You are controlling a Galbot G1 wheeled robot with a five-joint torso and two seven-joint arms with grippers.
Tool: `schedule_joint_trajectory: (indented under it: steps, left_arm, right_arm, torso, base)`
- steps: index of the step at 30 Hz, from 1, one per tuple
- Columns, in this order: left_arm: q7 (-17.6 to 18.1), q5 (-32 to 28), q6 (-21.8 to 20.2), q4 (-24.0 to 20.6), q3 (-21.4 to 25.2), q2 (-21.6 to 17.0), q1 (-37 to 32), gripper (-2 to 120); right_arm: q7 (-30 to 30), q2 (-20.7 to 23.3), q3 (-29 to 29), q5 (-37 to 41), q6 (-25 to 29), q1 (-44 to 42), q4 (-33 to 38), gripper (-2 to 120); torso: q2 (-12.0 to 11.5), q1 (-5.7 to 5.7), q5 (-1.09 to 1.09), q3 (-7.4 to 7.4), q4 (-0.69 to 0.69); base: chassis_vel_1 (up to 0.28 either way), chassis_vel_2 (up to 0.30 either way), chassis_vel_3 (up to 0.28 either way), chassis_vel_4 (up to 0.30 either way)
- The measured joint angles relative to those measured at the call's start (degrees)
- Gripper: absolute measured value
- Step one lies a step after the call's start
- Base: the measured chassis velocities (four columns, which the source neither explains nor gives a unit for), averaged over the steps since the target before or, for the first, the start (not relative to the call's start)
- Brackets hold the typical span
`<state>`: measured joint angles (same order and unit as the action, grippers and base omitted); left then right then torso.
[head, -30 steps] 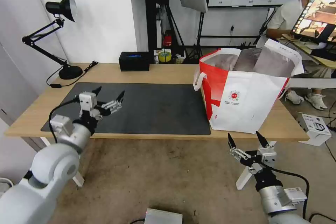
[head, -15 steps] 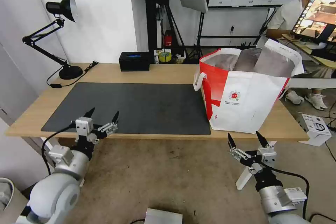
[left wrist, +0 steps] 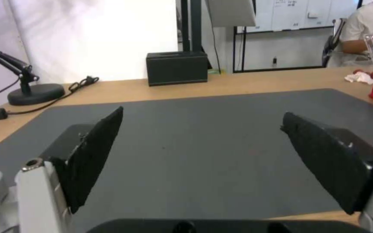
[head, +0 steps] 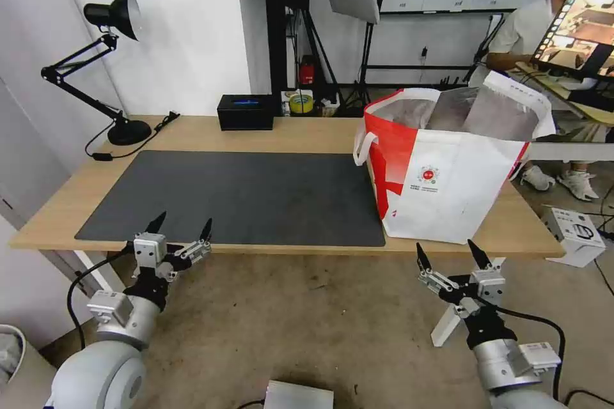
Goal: Pick up the trash from the table and place it into the takeout bag.
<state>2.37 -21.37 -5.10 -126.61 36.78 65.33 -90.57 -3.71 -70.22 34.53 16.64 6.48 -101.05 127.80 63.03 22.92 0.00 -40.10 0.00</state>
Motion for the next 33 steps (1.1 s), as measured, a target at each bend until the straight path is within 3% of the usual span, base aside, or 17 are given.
schedule_joint_trajectory:
  steps: [33]
  left_arm:
    - [0.18,-0.13,0.0,0.06,-0.18,-0.1,0.16,100]
  right_arm:
    - [0.0,0.0,0.0,0.0,0.0,0.0,0.0,100]
  torso:
    - [0.0,0.0,0.0,0.0,0.0]
  base:
    - [0.0,0.0,0.0,0.0]
